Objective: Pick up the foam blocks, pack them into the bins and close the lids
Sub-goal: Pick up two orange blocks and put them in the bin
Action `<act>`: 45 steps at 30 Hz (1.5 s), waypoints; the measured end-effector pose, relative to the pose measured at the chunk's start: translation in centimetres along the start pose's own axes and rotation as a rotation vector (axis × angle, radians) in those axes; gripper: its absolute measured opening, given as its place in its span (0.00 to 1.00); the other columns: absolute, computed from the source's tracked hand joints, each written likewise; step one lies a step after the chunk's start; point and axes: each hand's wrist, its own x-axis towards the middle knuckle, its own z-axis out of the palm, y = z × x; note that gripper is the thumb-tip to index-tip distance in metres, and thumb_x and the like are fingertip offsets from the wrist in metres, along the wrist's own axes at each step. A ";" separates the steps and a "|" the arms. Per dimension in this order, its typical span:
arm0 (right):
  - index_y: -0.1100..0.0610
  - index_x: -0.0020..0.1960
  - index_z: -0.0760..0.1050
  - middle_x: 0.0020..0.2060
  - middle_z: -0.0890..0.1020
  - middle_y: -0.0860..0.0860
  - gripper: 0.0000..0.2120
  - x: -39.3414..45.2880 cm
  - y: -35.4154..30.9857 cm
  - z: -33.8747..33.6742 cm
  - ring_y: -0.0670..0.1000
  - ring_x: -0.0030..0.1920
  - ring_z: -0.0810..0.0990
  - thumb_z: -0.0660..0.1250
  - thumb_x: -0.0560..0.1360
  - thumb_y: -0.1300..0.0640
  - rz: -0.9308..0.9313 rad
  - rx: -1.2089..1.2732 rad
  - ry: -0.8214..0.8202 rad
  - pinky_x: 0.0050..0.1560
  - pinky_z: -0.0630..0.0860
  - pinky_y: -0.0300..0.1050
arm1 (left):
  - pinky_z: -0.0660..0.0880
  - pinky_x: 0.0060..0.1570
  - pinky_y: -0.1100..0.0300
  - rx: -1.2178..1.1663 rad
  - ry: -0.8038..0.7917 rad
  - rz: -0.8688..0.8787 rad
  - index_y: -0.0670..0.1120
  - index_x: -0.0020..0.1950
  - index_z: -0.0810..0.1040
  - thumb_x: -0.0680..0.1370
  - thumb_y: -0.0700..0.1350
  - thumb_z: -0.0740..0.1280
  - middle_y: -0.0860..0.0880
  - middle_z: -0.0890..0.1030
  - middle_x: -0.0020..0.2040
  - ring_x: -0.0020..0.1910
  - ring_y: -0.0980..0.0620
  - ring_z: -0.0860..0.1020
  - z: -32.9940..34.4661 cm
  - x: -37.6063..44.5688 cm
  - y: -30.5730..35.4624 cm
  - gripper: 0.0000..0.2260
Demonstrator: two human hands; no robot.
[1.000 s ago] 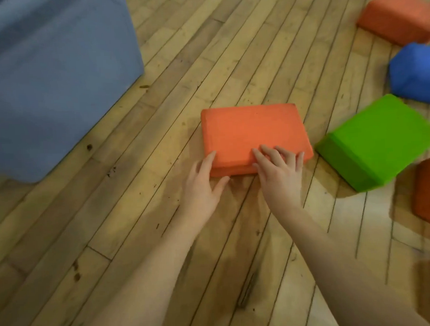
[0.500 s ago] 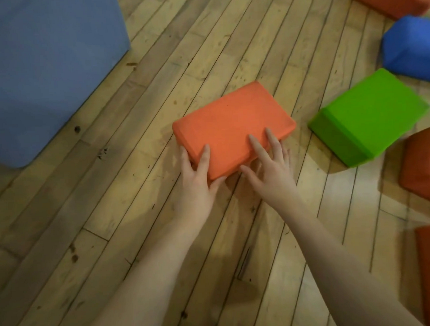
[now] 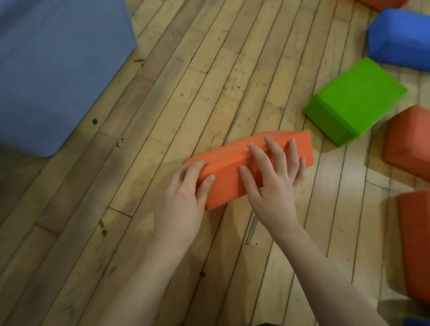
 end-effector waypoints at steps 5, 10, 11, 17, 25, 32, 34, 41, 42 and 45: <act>0.48 0.66 0.65 0.73 0.59 0.53 0.22 -0.9 -0.6 0.6 0.57 0.76 0.47 0.59 0.76 0.40 0.068 0.086 -0.005 0.73 0.44 0.63 | 0.71 0.57 0.45 0.301 -0.048 0.272 0.46 0.75 0.56 0.74 0.66 0.56 0.45 0.64 0.70 0.63 0.42 0.70 -0.1 -0.5 -1.7 0.36; 0.50 0.65 0.69 0.71 0.64 0.53 0.21 -0.5 -1.6 -0.6 0.56 0.74 0.54 0.59 0.76 0.41 0.120 0.001 -0.013 0.71 0.51 0.62 | 0.75 0.53 0.40 0.330 -0.096 0.465 0.46 0.75 0.56 0.70 0.57 0.69 0.43 0.64 0.68 0.61 0.38 0.70 -0.6 1.0 -2.2 0.39; 0.50 0.67 0.69 0.71 0.64 0.52 0.22 -0.5 -1.8 -1.3 0.55 0.74 0.54 0.57 0.77 0.42 0.121 -0.001 -0.020 0.72 0.50 0.60 | 0.75 0.52 0.40 0.299 -0.077 0.497 0.45 0.75 0.59 0.71 0.56 0.69 0.41 0.67 0.67 0.59 0.37 0.71 -0.8 1.0 -1.9 0.37; 0.50 0.70 0.67 0.73 0.63 0.53 0.22 -3.7 -0.2 -7.2 0.56 0.74 0.55 0.54 0.79 0.44 0.137 0.047 0.068 0.72 0.53 0.60 | 0.77 0.47 0.45 0.155 -0.048 0.579 0.48 0.73 0.63 0.73 0.59 0.63 0.41 0.68 0.64 0.53 0.38 0.75 0.1 -3.2 2.8 0.31; 0.50 0.71 0.65 0.71 0.65 0.53 0.23 -10.9 10.5 -13.9 0.56 0.69 0.63 0.55 0.78 0.44 0.429 -0.083 0.206 0.68 0.61 0.52 | 0.74 0.53 0.50 -0.012 -0.160 0.484 0.51 0.76 0.56 0.74 0.61 0.61 0.42 0.64 0.66 0.59 0.41 0.70 8.0 -6.9 12.7 0.33; 0.46 0.74 0.57 0.76 0.55 0.54 0.30 -12.2 24.0 -16.4 0.63 0.74 0.50 0.59 0.76 0.40 0.730 -0.344 -0.032 0.72 0.41 0.63 | 0.76 0.45 0.49 0.083 -0.150 0.408 0.49 0.74 0.62 0.75 0.58 0.66 0.41 0.66 0.64 0.58 0.41 0.71 15.2 -6.8 18.9 0.31; 0.43 0.76 0.49 0.77 0.47 0.54 0.35 -12.6 26.7 -16.3 0.64 0.74 0.42 0.59 0.74 0.36 0.774 -0.410 -0.129 0.69 0.34 0.64 | 0.76 0.46 0.48 0.142 -0.113 0.431 0.46 0.72 0.66 0.73 0.57 0.68 0.39 0.69 0.61 0.53 0.39 0.73 17.0 -6.7 19.7 0.31; 0.44 0.76 0.45 0.76 0.49 0.57 0.30 -12.1 28.4 -16.0 0.69 0.73 0.45 0.55 0.79 0.42 0.790 -0.451 -0.212 0.67 0.45 0.74 | 0.70 0.54 0.48 0.540 -0.207 0.460 0.53 0.76 0.48 0.76 0.61 0.60 0.38 0.64 0.67 0.56 0.38 0.71 19.1 -5.7 22.9 0.34; 0.44 0.76 0.46 0.76 0.50 0.57 0.29 -11.8 28.1 -16.4 0.68 0.73 0.46 0.54 0.79 0.43 0.788 -0.426 -0.208 0.67 0.46 0.73 | 0.69 0.56 0.48 0.554 -0.225 0.467 0.54 0.76 0.43 0.77 0.62 0.56 0.39 0.61 0.69 0.58 0.38 0.70 19.3 -5.4 23.1 0.34; 0.43 0.76 0.49 0.76 0.54 0.55 0.27 -10.9 26.6 -17.9 0.66 0.74 0.52 0.55 0.80 0.46 0.758 -0.247 -0.146 0.69 0.53 0.69 | 0.70 0.55 0.49 0.522 -0.250 0.457 0.55 0.77 0.43 0.77 0.63 0.54 0.39 0.60 0.69 0.59 0.39 0.69 19.0 -4.9 23.2 0.33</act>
